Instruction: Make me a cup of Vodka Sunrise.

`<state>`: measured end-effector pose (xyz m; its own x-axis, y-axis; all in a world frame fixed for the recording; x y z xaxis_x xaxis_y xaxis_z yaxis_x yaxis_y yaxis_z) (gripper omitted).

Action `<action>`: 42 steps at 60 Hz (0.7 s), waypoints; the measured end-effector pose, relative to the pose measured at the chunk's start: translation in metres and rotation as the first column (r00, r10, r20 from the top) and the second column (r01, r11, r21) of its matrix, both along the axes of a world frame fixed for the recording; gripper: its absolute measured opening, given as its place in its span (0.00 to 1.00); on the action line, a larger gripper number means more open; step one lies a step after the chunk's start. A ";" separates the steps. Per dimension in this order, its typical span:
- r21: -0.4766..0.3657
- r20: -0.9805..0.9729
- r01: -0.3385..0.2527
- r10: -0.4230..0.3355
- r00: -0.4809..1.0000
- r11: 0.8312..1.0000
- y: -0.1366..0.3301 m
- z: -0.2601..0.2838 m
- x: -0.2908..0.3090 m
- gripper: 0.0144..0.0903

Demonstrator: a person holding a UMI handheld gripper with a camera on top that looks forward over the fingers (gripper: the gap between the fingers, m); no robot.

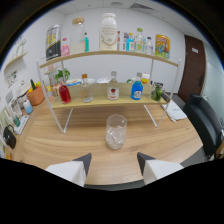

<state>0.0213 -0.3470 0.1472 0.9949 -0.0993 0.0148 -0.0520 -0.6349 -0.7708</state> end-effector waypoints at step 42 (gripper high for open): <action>0.341 -0.029 -0.136 0.155 0.987 0.930 0.180 0.048 -0.156 0.94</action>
<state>-0.1351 -0.1671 0.1956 0.9972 0.0573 -0.0489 -0.0264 -0.3423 -0.9392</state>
